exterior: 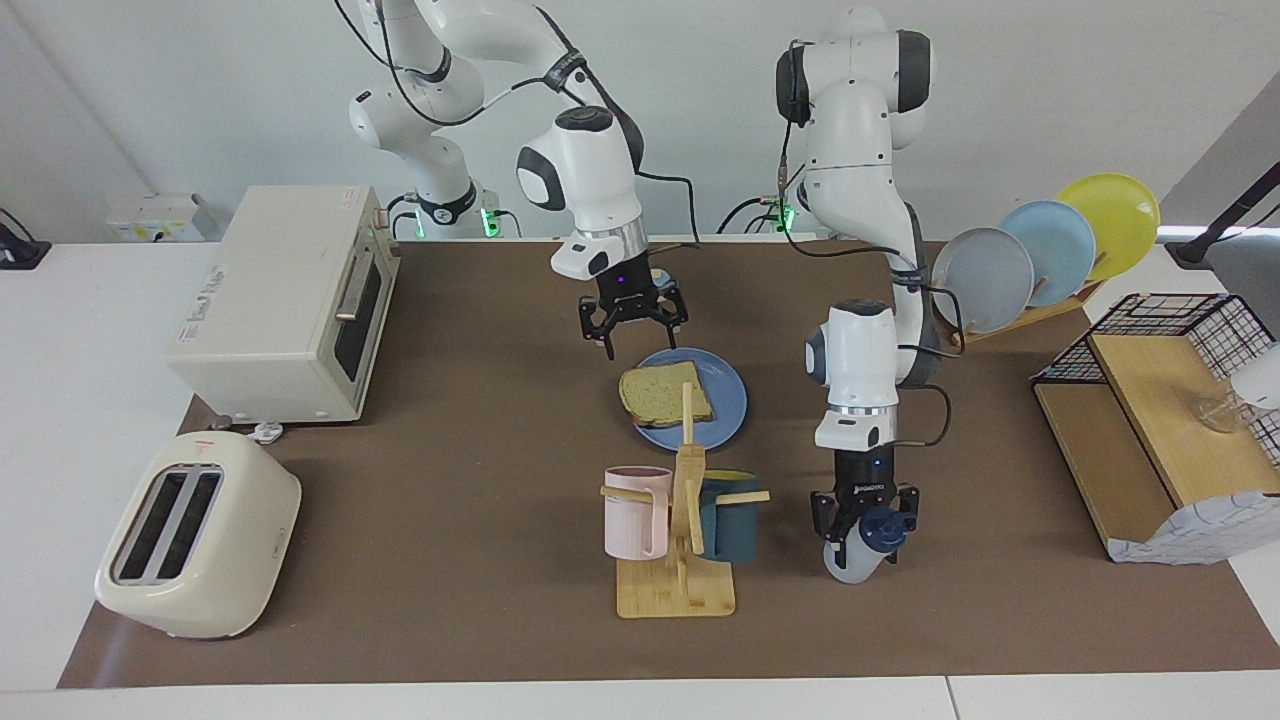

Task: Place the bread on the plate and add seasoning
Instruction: 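Withdraw the right gripper while the left gripper grasps the blue-capped bottle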

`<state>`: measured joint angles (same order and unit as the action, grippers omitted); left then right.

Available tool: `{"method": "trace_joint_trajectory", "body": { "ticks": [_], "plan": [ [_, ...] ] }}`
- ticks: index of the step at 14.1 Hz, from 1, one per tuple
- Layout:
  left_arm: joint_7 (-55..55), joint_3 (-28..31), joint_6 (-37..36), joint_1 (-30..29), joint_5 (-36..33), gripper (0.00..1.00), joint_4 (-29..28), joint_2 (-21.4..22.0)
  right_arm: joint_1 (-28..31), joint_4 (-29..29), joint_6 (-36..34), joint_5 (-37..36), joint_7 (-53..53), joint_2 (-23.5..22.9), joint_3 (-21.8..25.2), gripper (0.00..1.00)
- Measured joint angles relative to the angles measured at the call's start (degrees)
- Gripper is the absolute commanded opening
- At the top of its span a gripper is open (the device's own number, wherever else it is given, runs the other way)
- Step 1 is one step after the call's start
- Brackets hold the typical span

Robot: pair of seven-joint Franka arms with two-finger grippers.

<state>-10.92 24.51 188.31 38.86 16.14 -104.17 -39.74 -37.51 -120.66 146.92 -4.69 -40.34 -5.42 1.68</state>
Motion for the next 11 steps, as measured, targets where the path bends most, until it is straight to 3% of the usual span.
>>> {"method": "trace_joint_trajectory", "body": {
  "ticks": [2,6,11],
  "plan": [
    [0.0,-2.0,0.0,-2.0,-0.1,0.00,0.8,0.0,1.5,2.7,-7.1,0.0,0.4,0.4,0.2,1.00],
    [0.0,-3.2,0.0,-3.1,-0.1,0.00,1.4,0.0,5.9,13.6,-25.0,0.0,7.6,0.2,0.3,1.00],
    [0.0,-3.5,-1.5,-3.1,-0.1,0.00,2.6,1.9,14.2,22.4,-42.8,0.1,13.2,1.3,0.4,1.00]
  ]
}}
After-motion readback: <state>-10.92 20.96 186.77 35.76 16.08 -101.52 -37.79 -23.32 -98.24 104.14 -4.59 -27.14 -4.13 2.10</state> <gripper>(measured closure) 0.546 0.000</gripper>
